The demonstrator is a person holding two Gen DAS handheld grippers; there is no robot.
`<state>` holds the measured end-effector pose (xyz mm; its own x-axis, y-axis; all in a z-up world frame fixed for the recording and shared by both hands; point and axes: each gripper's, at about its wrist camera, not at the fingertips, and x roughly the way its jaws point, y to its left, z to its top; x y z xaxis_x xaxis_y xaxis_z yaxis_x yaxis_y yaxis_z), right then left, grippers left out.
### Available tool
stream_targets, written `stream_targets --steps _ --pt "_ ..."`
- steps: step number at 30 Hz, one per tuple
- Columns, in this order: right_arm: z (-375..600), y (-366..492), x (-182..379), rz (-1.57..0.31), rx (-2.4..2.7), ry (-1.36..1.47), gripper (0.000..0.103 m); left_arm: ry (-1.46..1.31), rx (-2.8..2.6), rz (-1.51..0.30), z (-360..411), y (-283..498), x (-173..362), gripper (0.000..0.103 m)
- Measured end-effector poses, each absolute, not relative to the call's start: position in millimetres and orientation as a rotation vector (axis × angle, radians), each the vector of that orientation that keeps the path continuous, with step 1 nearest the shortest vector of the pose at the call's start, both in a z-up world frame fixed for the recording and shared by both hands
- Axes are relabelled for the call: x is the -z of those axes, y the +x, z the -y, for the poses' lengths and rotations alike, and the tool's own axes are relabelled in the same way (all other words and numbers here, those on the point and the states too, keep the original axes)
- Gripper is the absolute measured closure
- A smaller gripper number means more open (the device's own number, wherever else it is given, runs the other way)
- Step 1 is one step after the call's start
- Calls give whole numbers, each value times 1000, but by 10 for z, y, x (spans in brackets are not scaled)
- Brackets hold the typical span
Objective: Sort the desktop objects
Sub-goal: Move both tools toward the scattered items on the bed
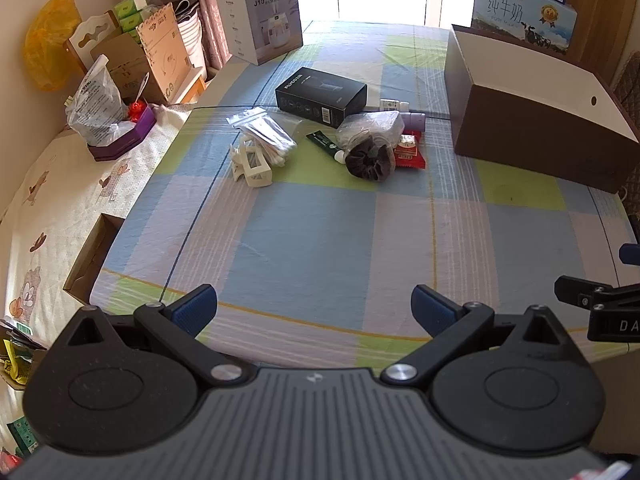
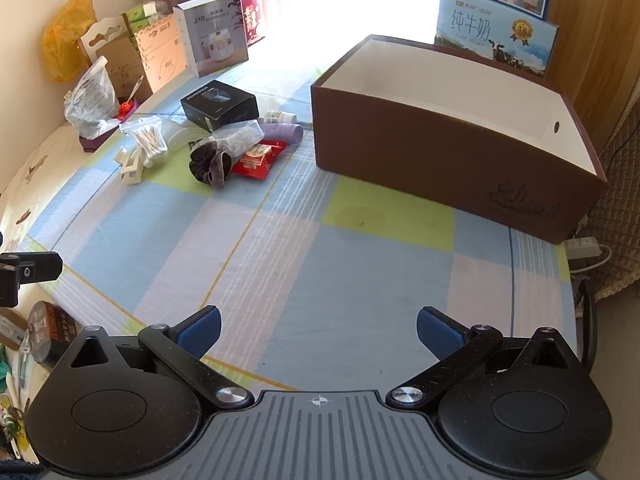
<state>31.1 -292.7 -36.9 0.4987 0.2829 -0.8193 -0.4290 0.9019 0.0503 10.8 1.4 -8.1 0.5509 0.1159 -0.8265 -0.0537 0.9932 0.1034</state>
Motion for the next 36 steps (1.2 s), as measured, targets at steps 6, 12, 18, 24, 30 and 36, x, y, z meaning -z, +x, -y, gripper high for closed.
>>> stream_targets --steps 6,12,18,24,30,36 --pt "2860 375 388 -970 -426 -170 2 75 -101 -997 -87 192 109 1" --pt "2774 444 389 -977 -422 -168 2 82 -95 -999 -170 309 107 1" --pt "2690 535 358 -970 -413 -158 2 89 -83 -993 -241 457 78 1" --pt "2589 654 346 -962 -409 -145 2 93 -76 -989 -319 600 75 1" --pt "2475 793 377 -963 -407 -128 2 92 -77 -990 -376 681 78 1" --pt "2355 940 419 -962 -423 -89 2 82 -83 -1002 -545 877 117 1"
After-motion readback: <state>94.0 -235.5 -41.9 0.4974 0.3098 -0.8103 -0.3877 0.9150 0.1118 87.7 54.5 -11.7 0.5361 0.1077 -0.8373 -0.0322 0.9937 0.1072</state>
